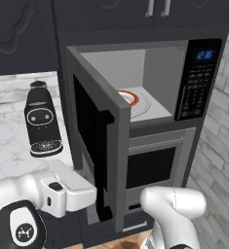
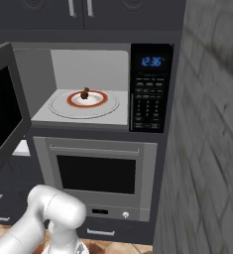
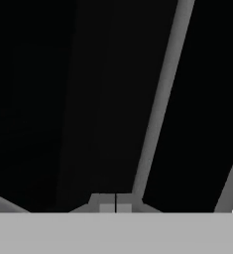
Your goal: Transport the chicken drumstick from the fridge to the microwave and turn on the microwave.
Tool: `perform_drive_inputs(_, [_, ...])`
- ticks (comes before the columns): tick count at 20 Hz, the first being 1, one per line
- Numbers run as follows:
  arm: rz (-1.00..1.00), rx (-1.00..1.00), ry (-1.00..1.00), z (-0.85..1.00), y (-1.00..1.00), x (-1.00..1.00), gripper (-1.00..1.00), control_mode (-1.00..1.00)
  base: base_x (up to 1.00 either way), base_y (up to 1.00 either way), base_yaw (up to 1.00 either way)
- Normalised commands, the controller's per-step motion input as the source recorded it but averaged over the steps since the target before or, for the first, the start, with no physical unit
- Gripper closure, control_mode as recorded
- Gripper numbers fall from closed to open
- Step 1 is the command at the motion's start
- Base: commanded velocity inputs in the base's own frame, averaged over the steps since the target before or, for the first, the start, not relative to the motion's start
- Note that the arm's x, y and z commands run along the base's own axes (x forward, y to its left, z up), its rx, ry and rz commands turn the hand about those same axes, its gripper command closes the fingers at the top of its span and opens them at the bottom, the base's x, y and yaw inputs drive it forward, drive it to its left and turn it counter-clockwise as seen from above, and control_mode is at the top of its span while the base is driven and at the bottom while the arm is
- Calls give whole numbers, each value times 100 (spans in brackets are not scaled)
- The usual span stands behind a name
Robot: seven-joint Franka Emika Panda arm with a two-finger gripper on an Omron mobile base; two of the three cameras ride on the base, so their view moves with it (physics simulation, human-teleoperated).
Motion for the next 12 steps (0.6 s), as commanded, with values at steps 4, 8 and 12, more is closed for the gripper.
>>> perform_drive_inputs(4, [0,0,0,0,-19,20,100,-100,0,0,0])
perform_drive_inputs(8, [0,0,0,0,-21,24,100,-100,0,0,0])
perform_drive_inputs(12, [0,0,0,0,-22,24,100,-100,0,0,0])
